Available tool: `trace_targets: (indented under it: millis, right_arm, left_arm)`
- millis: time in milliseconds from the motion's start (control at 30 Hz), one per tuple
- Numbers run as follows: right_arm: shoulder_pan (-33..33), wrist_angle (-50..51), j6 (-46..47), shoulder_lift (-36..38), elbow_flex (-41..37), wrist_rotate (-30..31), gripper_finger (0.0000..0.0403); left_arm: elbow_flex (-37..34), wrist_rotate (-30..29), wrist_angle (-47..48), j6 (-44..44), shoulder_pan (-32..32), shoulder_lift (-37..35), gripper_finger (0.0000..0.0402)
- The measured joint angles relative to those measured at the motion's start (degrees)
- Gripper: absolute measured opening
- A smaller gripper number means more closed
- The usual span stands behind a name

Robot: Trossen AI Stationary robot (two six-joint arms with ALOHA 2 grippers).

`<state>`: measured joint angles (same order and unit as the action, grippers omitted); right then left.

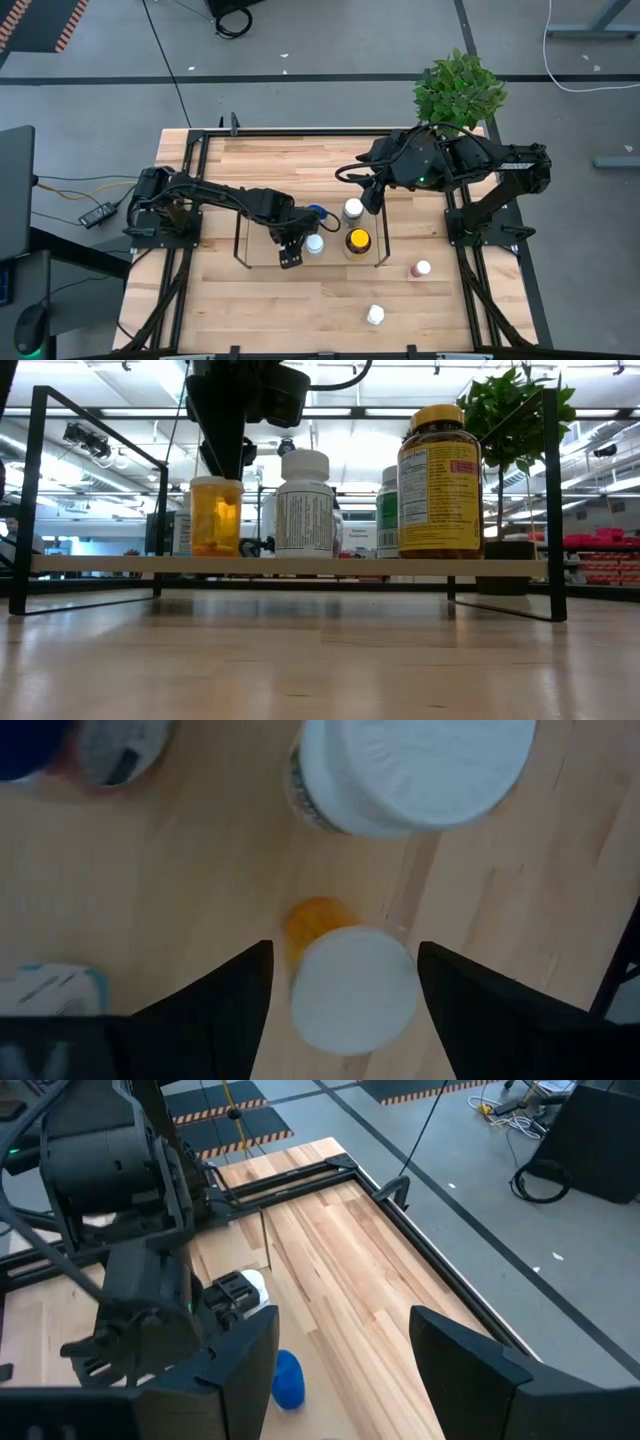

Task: Pick and place medicine bottles onto shelf by color
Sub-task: Adjust the white and blue medicine bottle on the shelf

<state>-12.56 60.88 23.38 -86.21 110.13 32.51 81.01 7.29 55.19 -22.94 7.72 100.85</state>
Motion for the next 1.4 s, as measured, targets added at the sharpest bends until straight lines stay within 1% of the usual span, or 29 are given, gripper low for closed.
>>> trace_targets:
  millis: [100,200,433,567,667,767,967,1167,1267,1400]
  right_arm:
    - [0.0,0.5,-0.04,0.0,0.0,0.0,0.0232]
    - [0.0,1.07,-0.2,-0.01,0.0,0.0,0.0232]
    - [0.0,1.81,-1.7,-0.02,0.0,0.0,0.0232]
    - [0.0,2.59,-2.79,-0.02,0.0,0.0,0.0232]
    - [0.0,2.74,-3.7,-0.02,0.0,0.02,0.0232]
    - [0.0,2.74,-3.97,-0.02,0.0,0.0,0.0232]
    - [0.0,2.81,-5.6,-0.02,0.0,0.0,0.0232]
    - [0.0,2.98,-6.85,-0.02,0.0,0.0,0.0232]
    - [0.0,2.98,-6.91,-0.02,0.0,0.0,0.0232]
    - [0.02,2.98,-7.24,-0.02,0.0,0.03,0.0232]
  left_arm:
    - [1.47,0.04,3.6,0.32,-0.54,-0.17,0.0255]
    - [4.58,0.03,7.01,1.45,-0.88,-0.43,0.0251]
    - [10.6,-0.36,9.01,2.01,-0.73,-0.47,0.0253]
    - [14.2,-5.98,18.13,5.11,-1.12,-0.49,0.0246]
    - [15.65,-9.92,24.12,6.57,-2.11,-0.47,0.024]
    - [15.82,-12.05,28.64,8.16,-3.74,-0.49,0.0238]
    - [12.96,-12.4,33.5,10.79,-7.97,-0.38,0.0238]
    - [12.96,-13.09,33.45,16.39,-9.55,-0.93,0.0245]
    - [12.98,-12.5,33.03,19.84,-9.52,-1.17,0.0258]
    - [12.96,-12.22,32.33,23.16,-9.48,-1.24,0.0289]
